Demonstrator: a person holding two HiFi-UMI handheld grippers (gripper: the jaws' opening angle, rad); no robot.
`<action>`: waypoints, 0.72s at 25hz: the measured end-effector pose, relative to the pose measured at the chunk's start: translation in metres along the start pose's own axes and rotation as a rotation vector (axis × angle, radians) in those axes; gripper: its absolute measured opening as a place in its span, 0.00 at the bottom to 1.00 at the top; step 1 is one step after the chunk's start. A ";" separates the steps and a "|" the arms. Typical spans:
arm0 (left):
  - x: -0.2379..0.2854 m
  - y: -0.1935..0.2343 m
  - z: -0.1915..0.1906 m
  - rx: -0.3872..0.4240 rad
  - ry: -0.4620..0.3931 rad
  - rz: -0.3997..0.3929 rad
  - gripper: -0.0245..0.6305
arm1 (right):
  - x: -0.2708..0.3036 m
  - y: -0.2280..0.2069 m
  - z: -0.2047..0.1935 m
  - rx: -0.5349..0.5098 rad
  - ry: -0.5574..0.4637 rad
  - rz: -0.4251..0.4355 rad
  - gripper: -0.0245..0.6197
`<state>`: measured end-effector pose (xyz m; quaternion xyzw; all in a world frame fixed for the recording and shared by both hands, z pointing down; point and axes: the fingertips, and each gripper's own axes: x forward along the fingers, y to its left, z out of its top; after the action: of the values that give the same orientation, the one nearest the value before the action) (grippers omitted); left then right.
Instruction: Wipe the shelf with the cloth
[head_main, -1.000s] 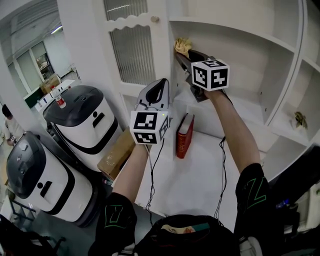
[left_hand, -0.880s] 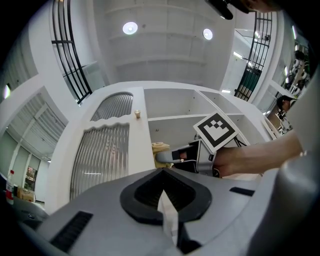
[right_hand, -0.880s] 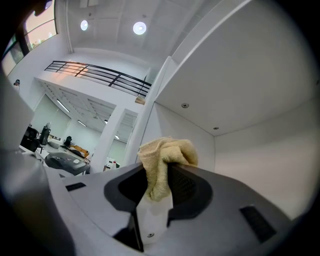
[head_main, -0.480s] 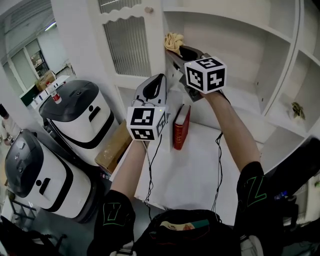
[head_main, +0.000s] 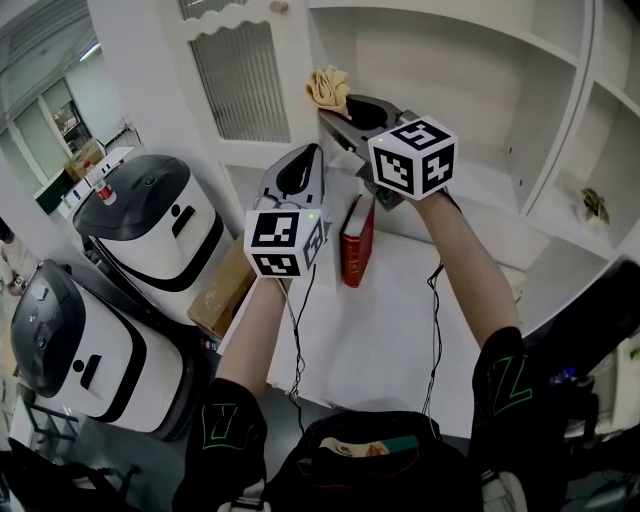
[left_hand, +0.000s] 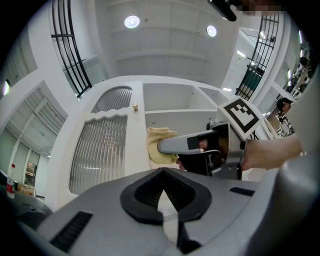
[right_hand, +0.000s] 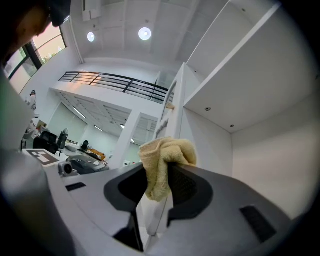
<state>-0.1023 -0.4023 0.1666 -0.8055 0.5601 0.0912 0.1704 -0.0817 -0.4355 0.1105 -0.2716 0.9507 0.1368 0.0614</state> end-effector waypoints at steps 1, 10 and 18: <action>0.000 0.001 0.000 0.000 0.000 0.001 0.04 | -0.004 0.001 0.001 0.008 -0.009 0.011 0.22; 0.001 -0.002 0.000 0.001 -0.008 -0.023 0.04 | -0.021 -0.038 -0.004 0.048 0.025 -0.109 0.22; 0.001 -0.001 -0.011 -0.019 0.002 -0.032 0.04 | -0.009 -0.078 -0.039 0.073 0.215 -0.254 0.22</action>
<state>-0.1017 -0.4072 0.1769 -0.8161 0.5464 0.0929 0.1637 -0.0340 -0.5061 0.1318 -0.4001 0.9141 0.0635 -0.0141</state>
